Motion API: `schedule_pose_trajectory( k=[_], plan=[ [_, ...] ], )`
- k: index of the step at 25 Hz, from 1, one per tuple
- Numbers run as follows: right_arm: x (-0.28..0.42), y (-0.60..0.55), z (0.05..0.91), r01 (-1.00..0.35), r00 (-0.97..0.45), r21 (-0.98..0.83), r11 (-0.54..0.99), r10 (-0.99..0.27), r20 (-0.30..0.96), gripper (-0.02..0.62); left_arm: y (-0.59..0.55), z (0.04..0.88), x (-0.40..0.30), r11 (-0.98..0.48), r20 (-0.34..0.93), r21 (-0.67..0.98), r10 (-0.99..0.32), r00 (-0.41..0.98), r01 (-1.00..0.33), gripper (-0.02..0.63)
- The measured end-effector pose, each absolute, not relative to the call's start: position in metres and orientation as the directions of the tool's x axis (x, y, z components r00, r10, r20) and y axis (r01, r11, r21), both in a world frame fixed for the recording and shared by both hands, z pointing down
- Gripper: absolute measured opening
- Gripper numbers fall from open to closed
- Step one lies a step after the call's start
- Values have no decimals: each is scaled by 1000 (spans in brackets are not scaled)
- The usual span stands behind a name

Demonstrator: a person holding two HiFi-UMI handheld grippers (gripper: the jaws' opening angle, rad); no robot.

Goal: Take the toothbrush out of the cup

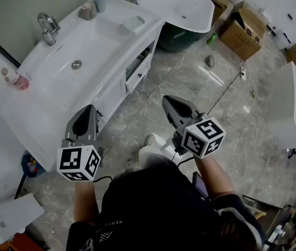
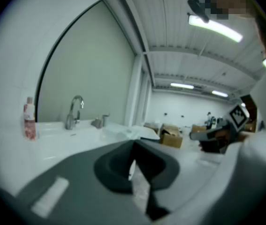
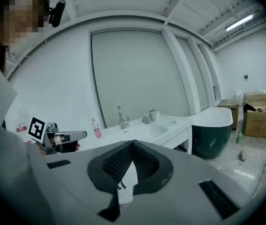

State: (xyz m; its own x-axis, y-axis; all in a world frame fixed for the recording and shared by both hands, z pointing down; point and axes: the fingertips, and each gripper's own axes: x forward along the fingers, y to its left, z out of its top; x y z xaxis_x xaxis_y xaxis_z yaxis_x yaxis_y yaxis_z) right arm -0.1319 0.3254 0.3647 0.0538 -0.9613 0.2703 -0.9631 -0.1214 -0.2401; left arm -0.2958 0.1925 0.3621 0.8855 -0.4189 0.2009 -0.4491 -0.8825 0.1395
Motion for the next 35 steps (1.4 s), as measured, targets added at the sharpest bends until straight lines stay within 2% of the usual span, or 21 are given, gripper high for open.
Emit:
schedule_pose_trajectory(
  k=[10, 16, 35],
  plan=[
    [-111, 328, 365, -958, 64, -253, -135, -960, 272, -2, 195, 356, -267, -889, 140, 201, -390, 910, -412, 6],
    [-88, 322, 371, -953, 48, -276, -127, -960, 275, -2, 196, 361, -241, -895, 176, 161, -388, 905, -415, 6],
    [-29, 267, 371, -969, -109, -242, 44, -960, 259, -2, 155, 355, -178, -834, 131, 229, -485, 865, -503, 6]
  ],
)
